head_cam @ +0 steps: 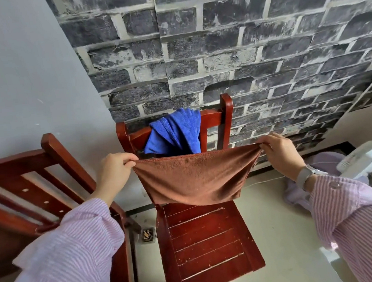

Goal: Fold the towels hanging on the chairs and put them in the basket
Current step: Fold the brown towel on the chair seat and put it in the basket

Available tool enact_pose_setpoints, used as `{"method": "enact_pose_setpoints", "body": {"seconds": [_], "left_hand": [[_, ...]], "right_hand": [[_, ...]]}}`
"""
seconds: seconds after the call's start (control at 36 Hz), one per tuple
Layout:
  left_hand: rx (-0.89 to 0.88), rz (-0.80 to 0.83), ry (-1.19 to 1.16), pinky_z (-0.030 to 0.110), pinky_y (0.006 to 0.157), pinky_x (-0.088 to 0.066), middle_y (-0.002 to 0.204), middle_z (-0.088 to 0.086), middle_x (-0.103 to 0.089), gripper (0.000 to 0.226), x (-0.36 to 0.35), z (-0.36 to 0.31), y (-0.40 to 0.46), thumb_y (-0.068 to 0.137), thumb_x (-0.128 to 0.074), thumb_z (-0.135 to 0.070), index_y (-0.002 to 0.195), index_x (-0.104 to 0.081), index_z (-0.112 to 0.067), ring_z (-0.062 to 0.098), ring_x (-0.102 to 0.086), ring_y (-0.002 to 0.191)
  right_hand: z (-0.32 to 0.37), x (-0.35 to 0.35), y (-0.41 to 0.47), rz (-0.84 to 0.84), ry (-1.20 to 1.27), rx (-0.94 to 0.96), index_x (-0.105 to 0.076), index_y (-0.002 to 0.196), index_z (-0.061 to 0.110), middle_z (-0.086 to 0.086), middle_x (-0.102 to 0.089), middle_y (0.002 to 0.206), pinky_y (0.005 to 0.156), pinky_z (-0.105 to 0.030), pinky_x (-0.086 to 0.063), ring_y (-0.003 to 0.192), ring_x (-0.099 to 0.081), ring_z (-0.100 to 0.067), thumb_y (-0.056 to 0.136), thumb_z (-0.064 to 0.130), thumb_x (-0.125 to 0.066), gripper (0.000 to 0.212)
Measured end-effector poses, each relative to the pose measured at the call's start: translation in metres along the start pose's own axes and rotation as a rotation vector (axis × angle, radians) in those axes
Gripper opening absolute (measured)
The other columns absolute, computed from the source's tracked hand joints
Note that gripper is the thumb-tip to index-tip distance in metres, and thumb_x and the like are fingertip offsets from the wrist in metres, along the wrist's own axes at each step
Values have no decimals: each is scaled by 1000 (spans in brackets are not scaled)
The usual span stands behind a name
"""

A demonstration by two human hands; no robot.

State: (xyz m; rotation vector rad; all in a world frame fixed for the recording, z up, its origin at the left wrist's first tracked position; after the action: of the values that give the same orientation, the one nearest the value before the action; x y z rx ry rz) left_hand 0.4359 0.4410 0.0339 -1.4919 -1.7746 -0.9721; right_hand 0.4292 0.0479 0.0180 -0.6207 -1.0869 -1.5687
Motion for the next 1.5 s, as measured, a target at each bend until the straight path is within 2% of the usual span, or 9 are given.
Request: {"method": "enact_pose_setpoints", "body": {"seconds": [0.36,0.53,0.64,0.75,1.03,1.14,1.22,1.39,1.5], "left_hand": [[-32,-235,-24,28,73,-38,87,6,-71,11,-49,35,-9,79,-65,-7,85,-72,-12,29,-58,83],[-76,-183,-2,21,76,-34,82,6,-71,10,-79,62,-86,76,-68,0,80,-72,-7,27,-56,80],[14,15,46,16,76,-34,83,-2,-70,11,-121,96,-158,76,-68,-3,80,-73,-12,12,-49,87],[197,345,57,20,72,-39,78,-10,-62,14,-174,137,-222,73,-71,-3,74,-74,-18,7,-51,89],[270,936,201,24,83,-42,100,-4,-67,17,-274,189,-289,81,-61,-8,87,-71,-20,14,-57,102],[551,882,-100,19,84,-41,94,-2,-66,21,-281,202,-281,78,-63,2,74,-64,-19,13,-59,92],[656,730,-246,5,62,-37,77,-5,-58,16,-277,199,-260,83,-58,4,79,-57,-12,8,-51,73],[648,363,-388,3,68,-39,90,7,-58,13,-263,174,-201,87,-52,4,95,-55,-6,6,-55,81],[540,179,-437,20,79,-44,84,-3,-60,12,-242,151,-146,88,-53,-2,95,-56,-12,-3,-56,76]], "right_hand": [[-25,-41,-12,-121,13,-25,-64,99,-2,-22,-61,93,71,-45,-52,82,-60,-40,85,2,-45,24],[-42,-74,-97,-57,16,-49,-62,95,-5,-21,-60,89,70,-44,-52,81,-58,-39,84,-1,-46,20],[-61,-105,-174,89,5,-66,-64,91,0,-16,-61,91,69,-35,-49,83,-57,-30,82,-1,-51,16],[-96,-147,-251,410,-23,-219,-69,87,7,-12,-64,92,68,-42,-54,83,-62,-35,74,-12,-62,24],[-134,-223,-353,867,-40,-479,-71,89,4,-16,-66,95,83,-39,-46,95,-59,-37,79,-7,-57,20],[-139,-235,-349,791,66,-686,-64,96,1,-19,-65,98,80,-36,-42,94,-59,-37,85,-5,-48,21],[-135,-236,-327,673,156,-723,-58,98,-1,-23,-65,94,78,-43,-45,88,-59,-40,88,-3,-45,17],[-117,-227,-250,412,257,-683,-54,102,-4,-13,-57,87,68,-27,-34,81,-53,-28,92,1,-42,17],[-109,-217,-190,205,248,-569,-55,100,0,-12,-58,88,66,-25,-31,77,-49,-23,88,16,-38,27]]}}
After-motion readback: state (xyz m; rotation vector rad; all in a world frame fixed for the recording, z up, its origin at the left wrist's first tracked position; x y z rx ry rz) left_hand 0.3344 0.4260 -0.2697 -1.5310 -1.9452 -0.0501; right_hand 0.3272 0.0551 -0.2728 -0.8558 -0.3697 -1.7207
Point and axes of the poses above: each hand's wrist, its own y-axis towards the middle knuckle, its own x-axis out of the back of the hand, z = x × y, the point moved 4 cm from there along y, towards the middle knuckle
